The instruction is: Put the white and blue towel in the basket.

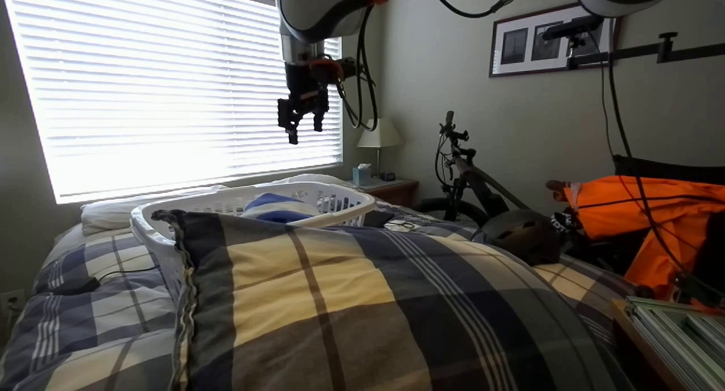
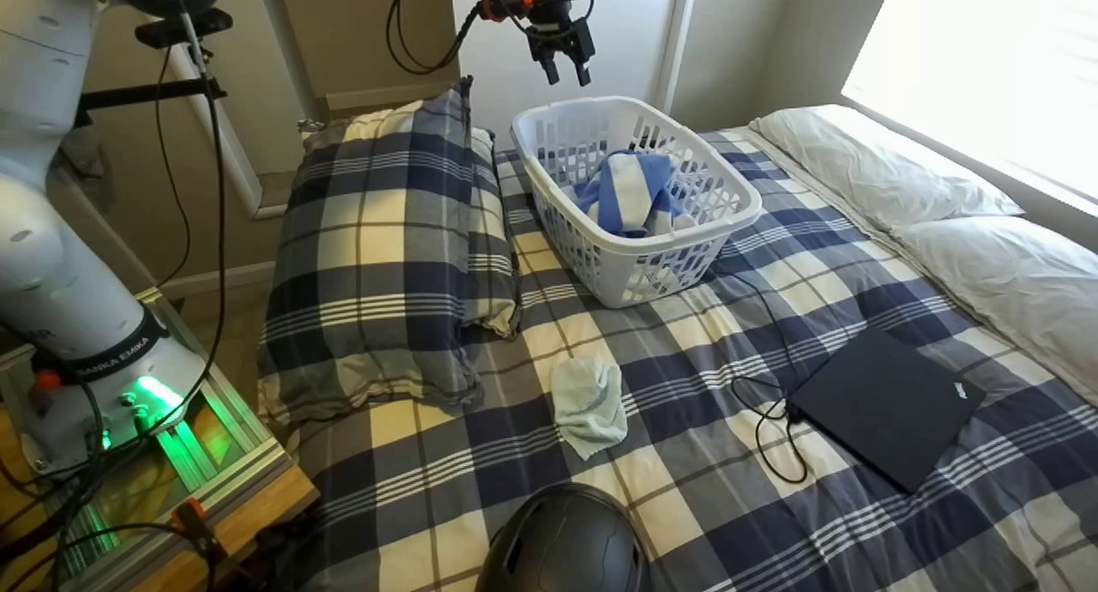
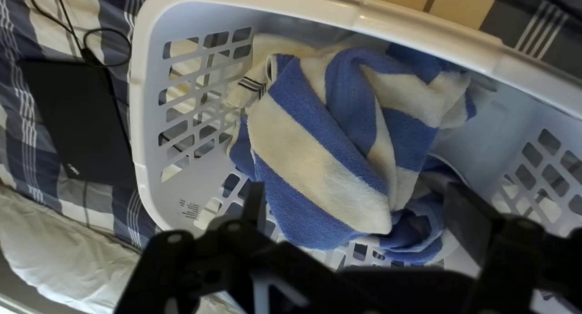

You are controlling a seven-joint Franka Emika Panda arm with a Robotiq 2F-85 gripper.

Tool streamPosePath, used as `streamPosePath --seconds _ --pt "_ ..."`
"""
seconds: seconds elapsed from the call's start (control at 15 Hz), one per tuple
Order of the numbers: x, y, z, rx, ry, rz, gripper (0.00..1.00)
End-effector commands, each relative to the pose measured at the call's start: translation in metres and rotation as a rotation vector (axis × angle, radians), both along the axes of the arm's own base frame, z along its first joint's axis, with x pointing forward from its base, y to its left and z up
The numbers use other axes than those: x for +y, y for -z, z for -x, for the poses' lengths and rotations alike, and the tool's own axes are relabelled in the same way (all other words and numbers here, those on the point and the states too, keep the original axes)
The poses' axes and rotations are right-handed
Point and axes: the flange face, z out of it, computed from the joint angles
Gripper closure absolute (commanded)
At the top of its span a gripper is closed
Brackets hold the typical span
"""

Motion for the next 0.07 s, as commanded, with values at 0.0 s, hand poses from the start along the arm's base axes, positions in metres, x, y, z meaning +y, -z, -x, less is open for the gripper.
streamPosePath --seconds 0.0 --pt "0.0002 0.0005 -0.0001 0.001 0.0 0.0 0.0"
